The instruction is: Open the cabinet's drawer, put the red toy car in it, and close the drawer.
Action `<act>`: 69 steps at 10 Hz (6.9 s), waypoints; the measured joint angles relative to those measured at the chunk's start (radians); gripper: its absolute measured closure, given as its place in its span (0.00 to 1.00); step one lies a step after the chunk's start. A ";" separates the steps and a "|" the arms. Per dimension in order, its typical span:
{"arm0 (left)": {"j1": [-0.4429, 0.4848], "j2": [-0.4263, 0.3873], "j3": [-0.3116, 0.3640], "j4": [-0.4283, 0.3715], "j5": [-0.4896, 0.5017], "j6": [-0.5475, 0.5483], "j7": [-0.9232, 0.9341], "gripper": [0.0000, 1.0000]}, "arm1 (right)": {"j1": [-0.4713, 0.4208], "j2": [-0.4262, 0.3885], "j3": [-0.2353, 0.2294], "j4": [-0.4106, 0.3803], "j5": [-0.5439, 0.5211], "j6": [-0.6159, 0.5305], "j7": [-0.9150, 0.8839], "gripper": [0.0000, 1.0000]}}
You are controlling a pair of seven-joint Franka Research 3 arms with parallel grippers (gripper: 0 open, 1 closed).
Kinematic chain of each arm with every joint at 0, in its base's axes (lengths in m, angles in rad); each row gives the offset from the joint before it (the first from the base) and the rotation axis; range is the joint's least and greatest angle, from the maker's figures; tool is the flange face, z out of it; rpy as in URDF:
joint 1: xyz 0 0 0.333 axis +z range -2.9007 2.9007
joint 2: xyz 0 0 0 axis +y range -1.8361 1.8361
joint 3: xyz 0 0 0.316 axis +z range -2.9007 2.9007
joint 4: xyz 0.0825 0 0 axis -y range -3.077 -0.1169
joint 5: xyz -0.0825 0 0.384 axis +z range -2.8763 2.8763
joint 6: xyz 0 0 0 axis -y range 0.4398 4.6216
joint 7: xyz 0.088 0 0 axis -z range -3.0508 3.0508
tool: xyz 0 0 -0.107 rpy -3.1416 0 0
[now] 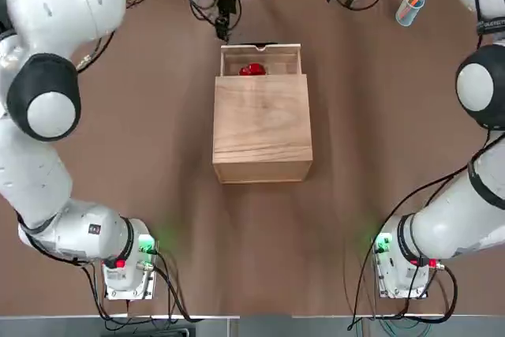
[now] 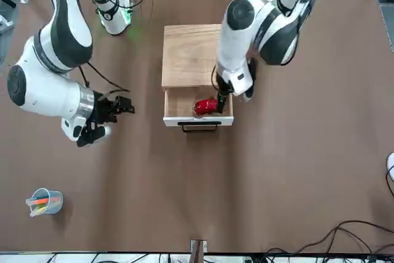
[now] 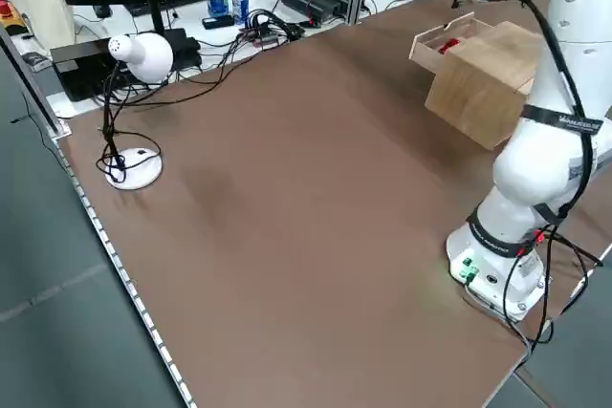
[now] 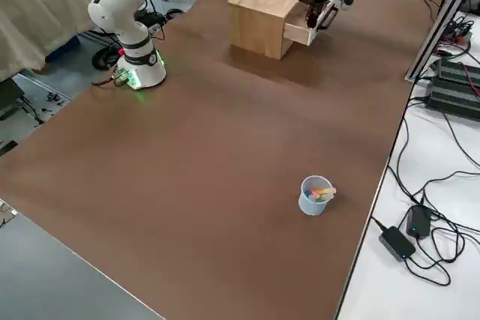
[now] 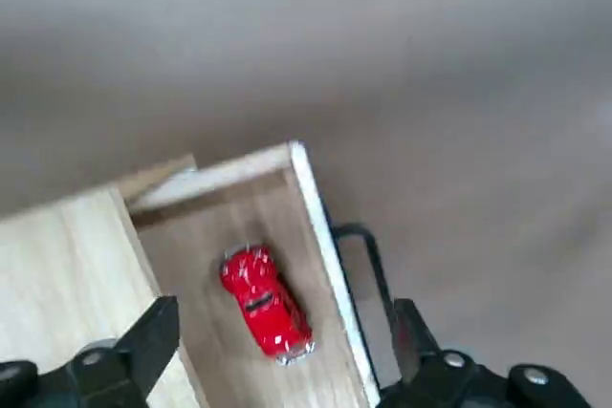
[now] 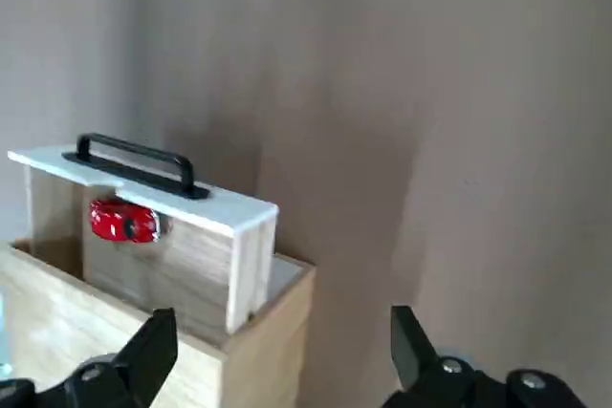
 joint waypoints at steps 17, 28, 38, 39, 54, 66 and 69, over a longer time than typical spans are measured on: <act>0.101 -0.362 0.579 -0.085 -0.291 -0.296 1.892 0.00 | 0.135 0.227 0.003 0.000 0.312 0.224 0.091 0.92; 0.139 -0.352 0.572 0.006 -0.274 -0.338 2.014 0.00 | 0.151 0.252 -0.002 0.003 0.319 0.148 0.091 0.92; 0.006 -0.337 0.706 0.012 -0.275 -0.395 2.015 0.00 | 0.151 0.258 -0.008 0.022 0.321 0.018 0.073 0.93; 0.006 -0.330 0.709 0.013 -0.275 -0.387 2.010 0.00 | 0.151 0.262 -0.008 0.029 0.315 0.004 0.062 0.93; 0.014 -0.324 0.725 0.019 -0.270 -0.383 2.005 0.00 | 0.156 0.281 0.004 0.038 0.255 -0.081 0.047 0.93; 0.014 -0.324 0.725 0.020 -0.270 -0.383 2.005 0.00 | 0.184 0.279 0.002 0.003 0.130 -0.184 0.041 0.47; 0.014 -0.324 0.725 0.020 -0.270 -0.383 2.005 0.00 | 0.148 0.273 -0.011 0.041 0.121 -0.071 0.031 0.03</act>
